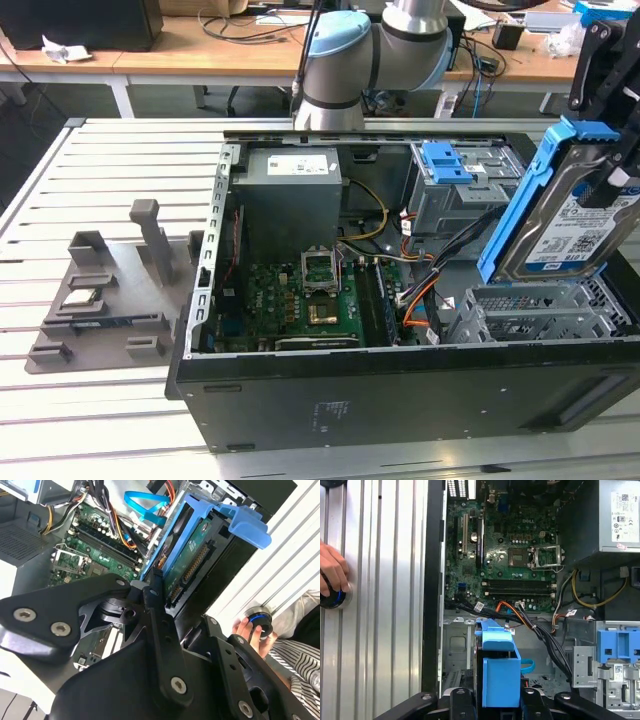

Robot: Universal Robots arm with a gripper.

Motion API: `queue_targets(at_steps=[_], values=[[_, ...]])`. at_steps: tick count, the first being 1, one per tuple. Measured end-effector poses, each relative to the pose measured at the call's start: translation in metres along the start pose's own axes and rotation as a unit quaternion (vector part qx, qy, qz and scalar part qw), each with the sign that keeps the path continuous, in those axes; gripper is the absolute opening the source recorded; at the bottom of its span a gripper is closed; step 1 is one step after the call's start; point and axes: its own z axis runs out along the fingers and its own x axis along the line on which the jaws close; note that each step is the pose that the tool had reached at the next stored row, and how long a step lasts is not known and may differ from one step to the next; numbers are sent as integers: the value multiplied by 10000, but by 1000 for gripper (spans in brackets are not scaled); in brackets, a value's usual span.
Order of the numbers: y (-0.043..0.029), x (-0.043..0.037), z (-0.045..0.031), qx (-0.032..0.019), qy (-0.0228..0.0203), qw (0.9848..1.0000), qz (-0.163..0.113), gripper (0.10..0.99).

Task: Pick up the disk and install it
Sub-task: 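Pick up the disk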

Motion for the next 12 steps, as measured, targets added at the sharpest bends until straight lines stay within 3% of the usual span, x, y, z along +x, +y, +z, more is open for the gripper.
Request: queue_targets(at_steps=[6,12], values=[[-79,81,93,0,-1,10000,0,365],[-87,84,96,0,1,10000,0,365]])
